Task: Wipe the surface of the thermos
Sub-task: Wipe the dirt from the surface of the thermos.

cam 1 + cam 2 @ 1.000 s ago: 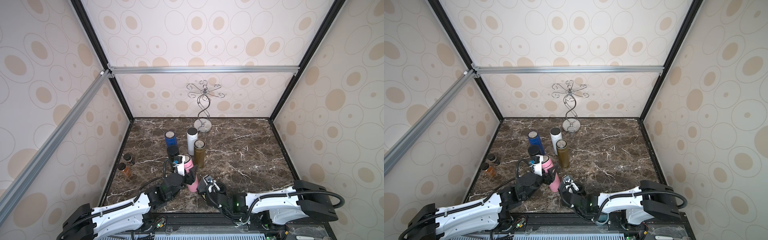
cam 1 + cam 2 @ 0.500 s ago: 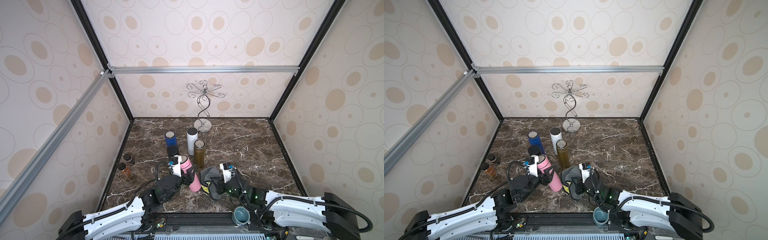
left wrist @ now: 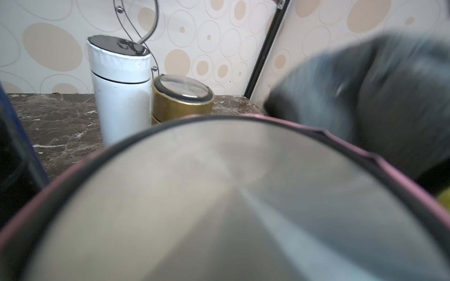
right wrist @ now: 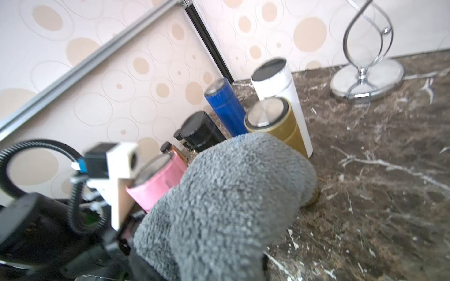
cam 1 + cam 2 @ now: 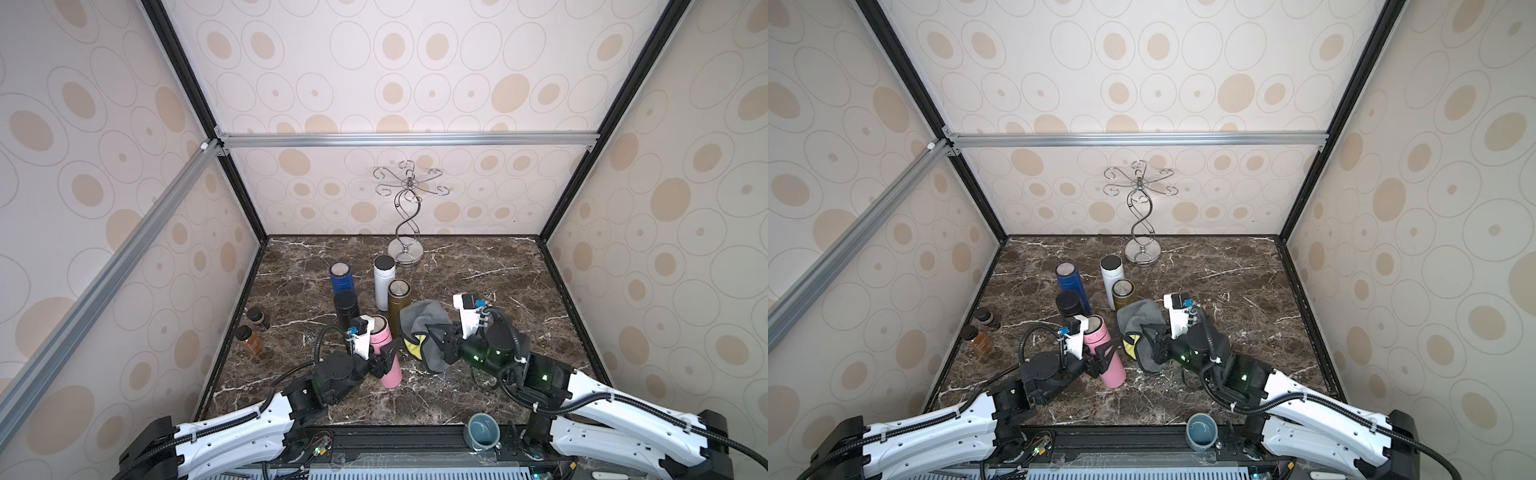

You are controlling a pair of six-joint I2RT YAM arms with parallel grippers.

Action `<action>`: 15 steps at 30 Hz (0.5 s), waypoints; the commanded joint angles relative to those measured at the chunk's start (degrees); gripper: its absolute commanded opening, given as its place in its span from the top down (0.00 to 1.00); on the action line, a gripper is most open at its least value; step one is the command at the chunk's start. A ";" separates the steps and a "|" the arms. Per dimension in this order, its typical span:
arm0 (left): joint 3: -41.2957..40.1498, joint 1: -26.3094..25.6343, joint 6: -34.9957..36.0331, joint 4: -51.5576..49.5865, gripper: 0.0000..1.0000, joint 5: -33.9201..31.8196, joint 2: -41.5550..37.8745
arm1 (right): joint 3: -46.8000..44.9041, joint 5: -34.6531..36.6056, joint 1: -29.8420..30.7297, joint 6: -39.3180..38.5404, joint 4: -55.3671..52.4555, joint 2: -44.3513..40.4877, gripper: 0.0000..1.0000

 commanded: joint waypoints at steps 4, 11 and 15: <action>-2.43 -0.50 10.56 9.75 1.00 3.83 -1.96 | 13.08 -0.18 -0.28 -3.82 -12.04 3.99 1.00; -4.47 -0.50 15.43 14.50 1.00 3.08 -2.06 | 21.18 -4.68 -2.28 -1.71 -11.91 12.87 1.00; -7.27 -0.54 16.24 21.39 1.00 1.47 -0.16 | 23.20 -7.47 -3.87 -0.25 -10.44 17.70 1.00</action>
